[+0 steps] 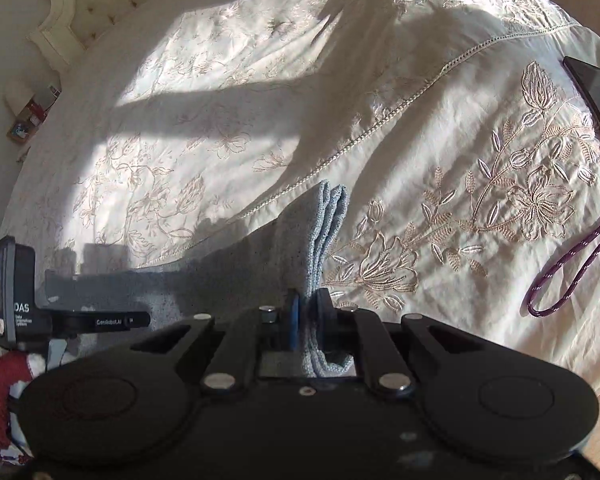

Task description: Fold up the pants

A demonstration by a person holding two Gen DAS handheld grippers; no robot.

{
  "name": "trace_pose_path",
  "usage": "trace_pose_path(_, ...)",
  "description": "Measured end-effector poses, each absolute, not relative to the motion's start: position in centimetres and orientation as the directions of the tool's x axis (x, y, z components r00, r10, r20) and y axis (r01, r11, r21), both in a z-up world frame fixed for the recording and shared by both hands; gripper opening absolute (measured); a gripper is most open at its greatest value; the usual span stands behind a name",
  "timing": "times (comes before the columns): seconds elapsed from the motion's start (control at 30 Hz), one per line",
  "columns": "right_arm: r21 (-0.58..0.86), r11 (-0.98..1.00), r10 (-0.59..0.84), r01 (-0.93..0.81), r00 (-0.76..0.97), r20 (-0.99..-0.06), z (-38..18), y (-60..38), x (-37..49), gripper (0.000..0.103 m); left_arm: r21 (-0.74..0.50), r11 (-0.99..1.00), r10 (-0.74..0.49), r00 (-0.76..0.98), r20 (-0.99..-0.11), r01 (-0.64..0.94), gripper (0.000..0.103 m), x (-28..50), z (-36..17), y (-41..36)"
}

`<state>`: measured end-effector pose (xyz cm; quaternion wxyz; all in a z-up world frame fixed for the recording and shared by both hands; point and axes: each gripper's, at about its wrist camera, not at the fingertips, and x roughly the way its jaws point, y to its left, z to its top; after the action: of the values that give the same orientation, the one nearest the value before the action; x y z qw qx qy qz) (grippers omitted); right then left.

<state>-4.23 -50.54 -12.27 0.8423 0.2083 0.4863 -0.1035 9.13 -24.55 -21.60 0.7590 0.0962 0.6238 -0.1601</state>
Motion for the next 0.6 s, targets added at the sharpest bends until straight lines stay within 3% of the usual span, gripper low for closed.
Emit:
trace_pose_path(0.23,0.224,0.892,-0.004,0.391,0.504,-0.864,-10.9,-49.3,-3.8,0.009,-0.032,0.905,-0.071,0.078,-0.994,0.425,0.033,6.9,-25.7,-25.4)
trace_pose_path(0.4,0.183,0.908,-0.042,0.377,0.516,-0.856,-8.4,-45.1,-3.2,0.008,-0.078,0.906,-0.148,0.138,-0.979,0.416,0.034,8.1,-22.2,-22.2)
trace_pose_path(0.6,0.105,0.964,-0.047,0.242,0.55,-0.834,-4.6,-33.8,-0.8,0.008,-0.041,0.94,-0.123,0.223,-0.967,0.34,0.034,11.4,-19.3,-13.0)
